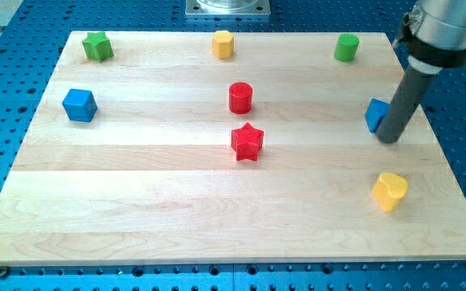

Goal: Move the red circle to the bottom left corner

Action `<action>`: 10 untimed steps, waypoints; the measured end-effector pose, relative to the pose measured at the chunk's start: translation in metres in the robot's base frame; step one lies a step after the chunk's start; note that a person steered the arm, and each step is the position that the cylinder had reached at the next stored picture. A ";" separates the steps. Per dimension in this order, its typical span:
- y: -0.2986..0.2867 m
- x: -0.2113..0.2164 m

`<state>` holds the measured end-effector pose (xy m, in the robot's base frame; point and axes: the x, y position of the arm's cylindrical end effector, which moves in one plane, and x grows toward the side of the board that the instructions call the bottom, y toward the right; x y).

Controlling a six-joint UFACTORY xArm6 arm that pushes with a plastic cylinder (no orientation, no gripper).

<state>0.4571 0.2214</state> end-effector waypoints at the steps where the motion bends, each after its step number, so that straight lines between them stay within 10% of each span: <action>1: -0.033 0.048; 5: -0.138 0.028; 8: -0.122 -0.123; 10: -0.272 -0.050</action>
<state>0.4069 -0.0502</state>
